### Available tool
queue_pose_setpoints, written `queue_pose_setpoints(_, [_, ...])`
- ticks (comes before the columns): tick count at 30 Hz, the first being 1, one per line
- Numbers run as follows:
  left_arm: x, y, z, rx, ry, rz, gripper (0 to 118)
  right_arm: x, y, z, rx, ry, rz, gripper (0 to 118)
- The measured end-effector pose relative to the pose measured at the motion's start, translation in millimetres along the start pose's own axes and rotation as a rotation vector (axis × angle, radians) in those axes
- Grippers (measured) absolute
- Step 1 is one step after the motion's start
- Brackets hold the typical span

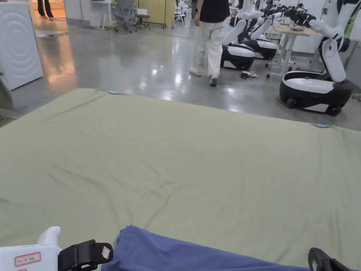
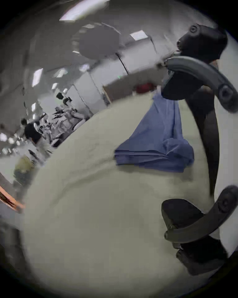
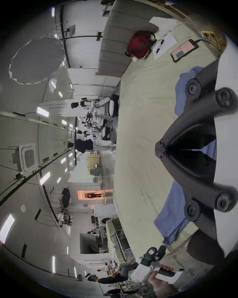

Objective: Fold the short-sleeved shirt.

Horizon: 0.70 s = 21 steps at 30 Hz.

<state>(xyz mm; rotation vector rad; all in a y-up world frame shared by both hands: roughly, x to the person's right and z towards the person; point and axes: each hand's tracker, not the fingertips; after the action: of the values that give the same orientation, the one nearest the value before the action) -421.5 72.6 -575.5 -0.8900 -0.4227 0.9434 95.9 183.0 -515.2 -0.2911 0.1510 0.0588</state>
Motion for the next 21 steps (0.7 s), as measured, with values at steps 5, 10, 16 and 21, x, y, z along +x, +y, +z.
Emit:
queue_pose_setpoints(5, [-55.6, 14.2, -52.8, -0.064, -0.437, 0.332, 118, -6.2, -5.2, -15.9, -0.056, 0.02, -0.047, 5])
queue_pose_setpoints(10, [-41.3, 6.5, -101.2, -0.192, -0.344, 0.24, 34, -9.5, -3.2, -34.8, -0.109, 0.042, -0.099, 5])
queue_pose_setpoints(16, [-22.2, 12.8, -86.8, -0.073, -0.024, 0.152, 6, -8.2, -9.1, -37.9, -0.128, 0.042, -0.114, 5])
queue_pose_setpoints(21, [10.2, 33.6, -45.0, 0.0, 0.314, -0.064, 6, -1.3, -9.9, -31.0, -0.117, 0.053, -0.134, 5])
